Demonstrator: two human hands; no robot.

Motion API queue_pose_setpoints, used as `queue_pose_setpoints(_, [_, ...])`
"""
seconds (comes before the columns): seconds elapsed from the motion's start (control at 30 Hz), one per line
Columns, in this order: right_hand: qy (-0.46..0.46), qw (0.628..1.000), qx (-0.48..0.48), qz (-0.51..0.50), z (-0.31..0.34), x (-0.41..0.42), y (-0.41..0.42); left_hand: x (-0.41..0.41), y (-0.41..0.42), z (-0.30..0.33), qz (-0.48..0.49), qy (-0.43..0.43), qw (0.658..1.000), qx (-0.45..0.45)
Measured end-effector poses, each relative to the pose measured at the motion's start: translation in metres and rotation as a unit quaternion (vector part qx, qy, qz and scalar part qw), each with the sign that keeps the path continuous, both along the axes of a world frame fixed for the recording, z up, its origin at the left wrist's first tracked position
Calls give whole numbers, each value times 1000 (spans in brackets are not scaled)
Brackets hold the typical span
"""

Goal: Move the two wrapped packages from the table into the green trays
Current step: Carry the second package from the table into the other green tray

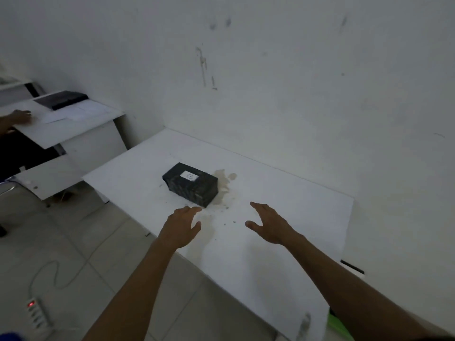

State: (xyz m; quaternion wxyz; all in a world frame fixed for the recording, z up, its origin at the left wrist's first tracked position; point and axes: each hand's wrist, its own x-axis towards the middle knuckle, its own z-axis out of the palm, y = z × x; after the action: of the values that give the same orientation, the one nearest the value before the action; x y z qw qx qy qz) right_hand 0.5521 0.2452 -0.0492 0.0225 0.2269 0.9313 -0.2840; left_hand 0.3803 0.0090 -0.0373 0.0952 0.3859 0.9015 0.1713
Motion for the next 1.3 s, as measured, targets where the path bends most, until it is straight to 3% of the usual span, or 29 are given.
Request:
queue_pose_setpoints(0.4, [5, 999, -27, -45, -34, -165, -27, -187, -27, -20, -23, 4, 1000, 13])
queue_pose_setpoints(0.67, [39, 983, -114, -138, -61, -244, -23, -293, -2, -45, -54, -99, 992, 58])
queue_pose_setpoints(0.93, [124, 919, -225, -298, -94, -291, -39, -367, 55, -85, -84, -217, 970, 67])
queue_pose_setpoints(1.3, [205, 837, -270, -429, -121, -326, -43, -415, 92, -142, -141, -348, 919, 121])
